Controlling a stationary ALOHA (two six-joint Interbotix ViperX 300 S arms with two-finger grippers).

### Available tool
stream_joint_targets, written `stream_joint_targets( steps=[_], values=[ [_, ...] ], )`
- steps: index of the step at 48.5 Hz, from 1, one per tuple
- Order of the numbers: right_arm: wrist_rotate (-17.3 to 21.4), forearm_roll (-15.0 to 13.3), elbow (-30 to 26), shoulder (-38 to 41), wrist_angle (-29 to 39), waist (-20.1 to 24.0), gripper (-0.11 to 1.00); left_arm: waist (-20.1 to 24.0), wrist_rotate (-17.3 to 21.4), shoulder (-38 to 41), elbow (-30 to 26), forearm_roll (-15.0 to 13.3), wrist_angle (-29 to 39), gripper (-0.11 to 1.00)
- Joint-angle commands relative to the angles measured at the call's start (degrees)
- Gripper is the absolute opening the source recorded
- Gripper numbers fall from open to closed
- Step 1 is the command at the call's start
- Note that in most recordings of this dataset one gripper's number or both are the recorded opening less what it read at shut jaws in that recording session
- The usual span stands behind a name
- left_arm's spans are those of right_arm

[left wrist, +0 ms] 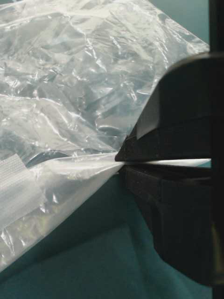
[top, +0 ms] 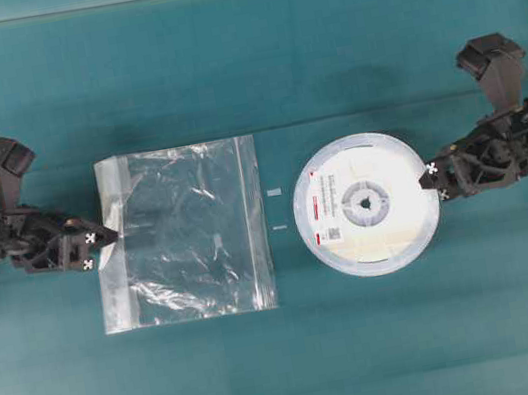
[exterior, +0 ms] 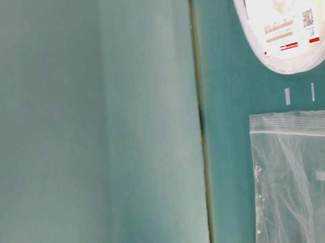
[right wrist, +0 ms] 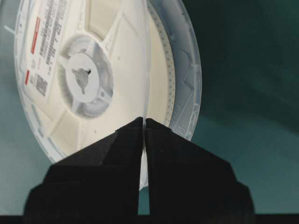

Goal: Take out the reel from the clear zip bag.
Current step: 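Slide the reel further right and set it on the table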

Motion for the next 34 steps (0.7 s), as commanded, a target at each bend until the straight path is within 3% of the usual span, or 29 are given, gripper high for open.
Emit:
stream_joint_targets(
  steps=[1,6,9,14,20,24,34],
  values=[
    [0.4,0.1,-1.2,0.4,0.1,0.6,0.04,-0.1,0.1,0.0,-0.6,0.1,0.3,0.01],
    [0.5,0.1,-1.9,1.1,0.3,1.1,0.05,-0.1,0.1,-0.1,-0.9,0.2,1.6,0.01],
    [0.5,0.1,-2.2,1.1,0.3,1.2,0.12,-0.1,0.1,-0.1,-1.1,0.1,2.4,0.01],
    [0.5,0.1,-2.5,1.1,0.6,1.3,0.36,-0.1,0.1,0.0,-1.6,0.2,3.1,0.01],
    [0.2,-0.1,-3.3,1.1,2.6,1.3,0.74,-0.1,0.2,0.0,-1.9,0.1,3.1,0.01],
    [0.1,-0.6,-3.9,1.1,4.4,1.4,0.89,-0.1,0.3,-0.1,-1.9,0.2,3.1,0.01],
    [0.1,-1.2,-4.7,1.0,5.4,1.4,0.9,-0.1,1.0,-0.8,-1.8,0.3,2.8,0.01]
  ],
)
